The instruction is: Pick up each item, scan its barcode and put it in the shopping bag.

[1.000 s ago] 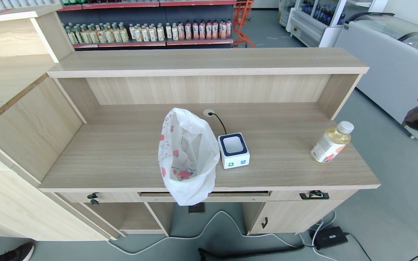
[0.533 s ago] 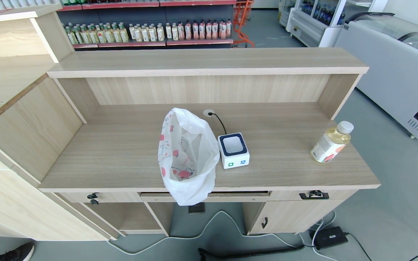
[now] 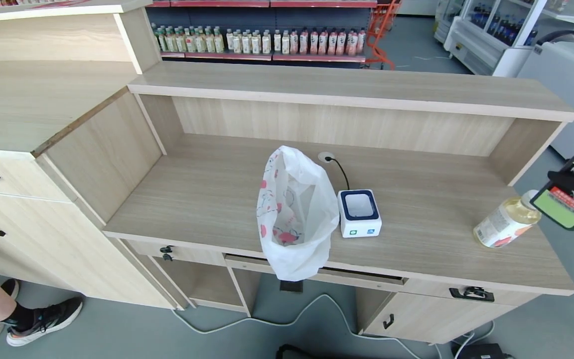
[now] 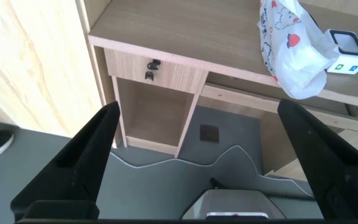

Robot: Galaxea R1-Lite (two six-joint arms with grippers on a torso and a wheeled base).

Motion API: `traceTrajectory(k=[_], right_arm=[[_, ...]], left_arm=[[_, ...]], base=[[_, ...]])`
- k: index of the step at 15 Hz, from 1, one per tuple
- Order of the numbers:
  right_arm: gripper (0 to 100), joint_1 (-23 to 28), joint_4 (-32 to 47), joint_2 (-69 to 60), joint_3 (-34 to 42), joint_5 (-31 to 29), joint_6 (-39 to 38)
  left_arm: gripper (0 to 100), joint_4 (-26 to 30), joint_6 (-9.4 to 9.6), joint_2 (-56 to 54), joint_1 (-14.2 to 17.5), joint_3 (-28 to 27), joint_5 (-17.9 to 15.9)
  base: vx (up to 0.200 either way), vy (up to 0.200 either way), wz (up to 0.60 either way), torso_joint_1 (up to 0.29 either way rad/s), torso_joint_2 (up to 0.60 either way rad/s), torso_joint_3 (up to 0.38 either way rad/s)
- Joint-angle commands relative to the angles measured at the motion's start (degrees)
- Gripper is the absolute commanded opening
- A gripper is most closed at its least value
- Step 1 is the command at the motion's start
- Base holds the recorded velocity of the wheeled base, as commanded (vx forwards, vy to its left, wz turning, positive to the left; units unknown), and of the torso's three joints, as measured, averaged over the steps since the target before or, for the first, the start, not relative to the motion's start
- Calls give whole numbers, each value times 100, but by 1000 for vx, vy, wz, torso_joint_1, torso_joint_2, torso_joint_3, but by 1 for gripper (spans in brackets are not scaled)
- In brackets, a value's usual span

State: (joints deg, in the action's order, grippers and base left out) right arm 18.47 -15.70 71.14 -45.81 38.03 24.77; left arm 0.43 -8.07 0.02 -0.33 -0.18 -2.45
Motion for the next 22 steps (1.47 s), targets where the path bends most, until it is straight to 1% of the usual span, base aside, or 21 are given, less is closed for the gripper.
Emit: traceTrajectory(k=[1, 2, 3, 4, 5, 6, 10, 13, 16, 22], right_arm=[[0, -845, -636, 752, -341, -15, -1212], [0, -994, -1049, 1042, -279, -138, -1800], [0, -1117, -1401, 1393, -262, -490, -2442], [0, -1284, -1629, 1631, -297, -639, -3022], [0, -1416, -1963, 2070, -402, -683, -3971], [0, -1416, -2121, 2413, -481, -692, -4305], [0, -1469, -2174, 3125, -499, -683, -4420], [0, -1583, -2446, 3547, -569, -683, -4420], [0, -1715, -2482, 3749, -815, -675, -4428], [0, -2146, -2490, 4171, -1457, -648, -4455]], left_arm=[[100, 1, -2, -2, -2, 1, -1], [100, 1, -2, -2, -2, 1, -1], [100, 1, -2, -2, -2, 1, -1], [100, -8, -2, -2, -2, 1, -1], [100, 1, -2, -2, -2, 1, -1], [100, 1, -2, -2, -2, 1, -1], [100, 1, -2, -2, -2, 1, -1], [100, 1, -2, -2, -2, 1, -1], [100, 1, -2, -2, -2, 1, -1], [100, 1, -2, -2, -2, 1, -1]], base=[[0, 0, 0, 0, 0, 0], [0, 0, 0, 0, 0, 0], [0, 0, 0, 0, 0, 0], [0, 0, 0, 0, 0, 0], [0, 0, 0, 0, 0, 0], [0, 0, 0, 0, 0, 0], [0, 0, 0, 0, 0, 0], [0, 0, 0, 0, 0, 0], [0, 0, 0, 0, 0, 0], [0, 0, 0, 0, 0, 0]])
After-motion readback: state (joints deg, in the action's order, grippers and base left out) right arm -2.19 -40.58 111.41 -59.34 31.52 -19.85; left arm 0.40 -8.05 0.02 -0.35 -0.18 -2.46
